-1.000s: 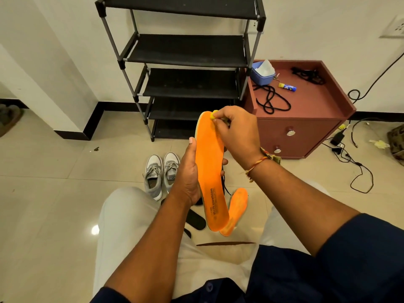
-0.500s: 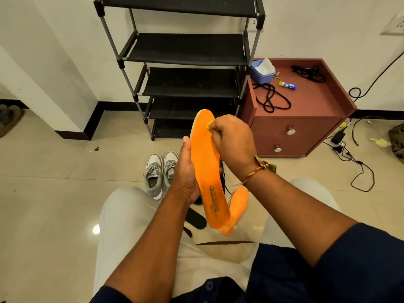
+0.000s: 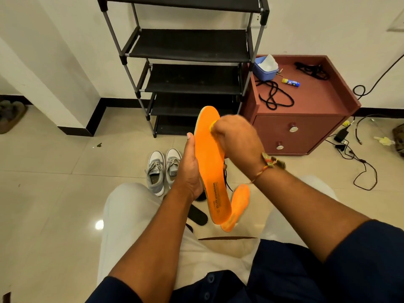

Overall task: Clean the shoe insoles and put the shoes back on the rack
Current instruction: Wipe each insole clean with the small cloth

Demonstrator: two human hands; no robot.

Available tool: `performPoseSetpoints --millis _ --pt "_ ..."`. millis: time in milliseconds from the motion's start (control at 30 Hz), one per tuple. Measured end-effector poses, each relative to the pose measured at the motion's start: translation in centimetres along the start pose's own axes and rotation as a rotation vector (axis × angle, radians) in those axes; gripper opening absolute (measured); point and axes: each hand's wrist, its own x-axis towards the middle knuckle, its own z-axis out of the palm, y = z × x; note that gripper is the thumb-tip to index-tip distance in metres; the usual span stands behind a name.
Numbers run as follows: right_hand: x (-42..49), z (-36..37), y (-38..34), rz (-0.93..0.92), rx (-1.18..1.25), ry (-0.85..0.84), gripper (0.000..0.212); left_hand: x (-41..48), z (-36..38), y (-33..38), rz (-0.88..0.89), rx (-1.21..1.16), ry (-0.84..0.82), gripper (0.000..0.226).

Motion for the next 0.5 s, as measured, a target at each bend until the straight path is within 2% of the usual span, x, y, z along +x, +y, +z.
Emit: performPoseSetpoints --millis 133,300,500 --pt "0.8 -0.3 0.0 0.063 0.092 0.051 0.013 0.1 -0.2 -0.1 0.01 -0.002 -0.001 0.062" --pt "-2.6 1.7 -2.7 -0.01 0.285 -0.09 0.018 0.4 -1.0 0.2 0.014 -0.118 0.054 0.078" --pt "-6.7 2.4 -3.0 -0.029 0.461 -0.175 0.01 0.7 -2.0 1.2 0.123 -0.148 0.126 0.08"
